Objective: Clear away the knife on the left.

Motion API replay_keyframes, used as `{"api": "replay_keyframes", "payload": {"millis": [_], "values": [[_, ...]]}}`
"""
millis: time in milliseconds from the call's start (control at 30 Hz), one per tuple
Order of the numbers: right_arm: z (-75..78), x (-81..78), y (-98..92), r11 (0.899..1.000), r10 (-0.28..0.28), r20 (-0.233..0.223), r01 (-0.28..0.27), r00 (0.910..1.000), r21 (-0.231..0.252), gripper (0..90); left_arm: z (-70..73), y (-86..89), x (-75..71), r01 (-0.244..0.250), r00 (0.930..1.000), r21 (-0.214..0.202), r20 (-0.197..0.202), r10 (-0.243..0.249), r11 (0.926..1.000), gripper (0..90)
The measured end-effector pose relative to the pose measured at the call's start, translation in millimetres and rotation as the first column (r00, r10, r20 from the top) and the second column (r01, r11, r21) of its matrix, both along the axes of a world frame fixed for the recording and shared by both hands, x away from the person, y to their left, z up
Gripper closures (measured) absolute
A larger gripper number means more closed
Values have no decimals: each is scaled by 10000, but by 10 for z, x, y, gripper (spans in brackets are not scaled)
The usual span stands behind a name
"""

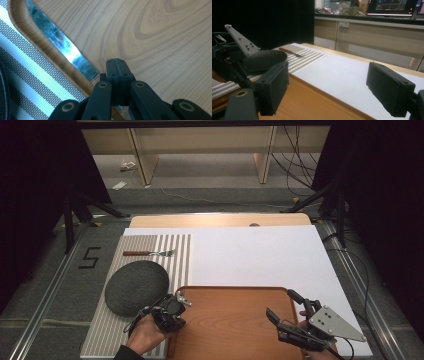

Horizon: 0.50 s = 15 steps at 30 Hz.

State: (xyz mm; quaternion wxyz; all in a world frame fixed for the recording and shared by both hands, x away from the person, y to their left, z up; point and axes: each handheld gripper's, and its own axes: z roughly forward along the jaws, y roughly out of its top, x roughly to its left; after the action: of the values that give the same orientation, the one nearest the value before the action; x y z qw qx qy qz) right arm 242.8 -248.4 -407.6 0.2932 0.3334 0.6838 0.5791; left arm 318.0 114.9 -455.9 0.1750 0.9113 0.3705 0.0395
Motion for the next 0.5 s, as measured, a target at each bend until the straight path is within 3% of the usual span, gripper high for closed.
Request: {"api": "replay_keyframes", "payload": {"millis": [233, 500], "values": [[0, 0, 0, 10000, 2, -37, -2, 10000, -21, 193, 12, 16, -7, -121, 9999, -145, 5, 121, 9998, 878], [-1, 2, 1, 10000, 7, -6, -7, 10000, 32, 193, 78, 4, -54, 156, 9997, -849, 200, -140, 9963, 594]]}}
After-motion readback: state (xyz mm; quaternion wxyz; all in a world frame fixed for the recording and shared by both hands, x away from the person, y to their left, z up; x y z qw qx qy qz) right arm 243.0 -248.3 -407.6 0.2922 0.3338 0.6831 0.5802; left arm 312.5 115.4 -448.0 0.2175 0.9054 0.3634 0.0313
